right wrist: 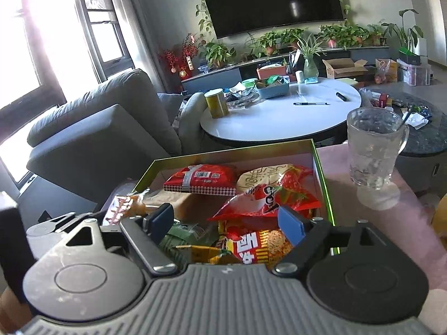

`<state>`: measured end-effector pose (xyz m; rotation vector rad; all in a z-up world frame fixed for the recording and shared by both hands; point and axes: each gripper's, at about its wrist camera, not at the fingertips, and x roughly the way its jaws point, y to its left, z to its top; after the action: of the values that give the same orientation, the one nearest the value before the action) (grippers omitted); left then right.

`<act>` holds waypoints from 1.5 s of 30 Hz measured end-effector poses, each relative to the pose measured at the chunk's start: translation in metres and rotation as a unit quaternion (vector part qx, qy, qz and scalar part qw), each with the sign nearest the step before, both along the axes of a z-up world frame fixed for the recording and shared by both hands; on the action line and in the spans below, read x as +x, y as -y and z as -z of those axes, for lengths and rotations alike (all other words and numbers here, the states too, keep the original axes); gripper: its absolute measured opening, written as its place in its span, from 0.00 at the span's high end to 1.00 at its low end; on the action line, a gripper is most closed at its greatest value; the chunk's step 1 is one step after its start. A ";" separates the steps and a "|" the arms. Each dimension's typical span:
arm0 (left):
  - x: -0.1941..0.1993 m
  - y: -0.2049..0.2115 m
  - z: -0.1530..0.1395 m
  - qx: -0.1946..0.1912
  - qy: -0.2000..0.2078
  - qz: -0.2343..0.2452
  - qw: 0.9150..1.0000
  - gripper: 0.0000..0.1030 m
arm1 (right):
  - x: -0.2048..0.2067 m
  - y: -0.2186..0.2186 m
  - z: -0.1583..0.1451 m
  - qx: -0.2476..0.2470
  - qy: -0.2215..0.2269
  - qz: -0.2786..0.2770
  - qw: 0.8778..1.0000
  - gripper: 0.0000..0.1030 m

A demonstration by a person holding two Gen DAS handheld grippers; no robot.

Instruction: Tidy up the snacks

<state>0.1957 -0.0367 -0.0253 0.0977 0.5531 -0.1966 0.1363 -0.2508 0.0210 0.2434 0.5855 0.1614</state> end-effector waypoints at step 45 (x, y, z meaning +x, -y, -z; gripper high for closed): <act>-0.146 -0.041 -0.011 -0.042 0.007 -0.004 0.999 0.16 | -0.145 -0.005 0.029 -0.148 -0.024 -0.192 0.970 0.32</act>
<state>0.0496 0.0047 -0.0139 0.0158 0.5303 -0.2111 -0.0090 -0.2461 -0.0082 -0.1597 0.6927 0.4395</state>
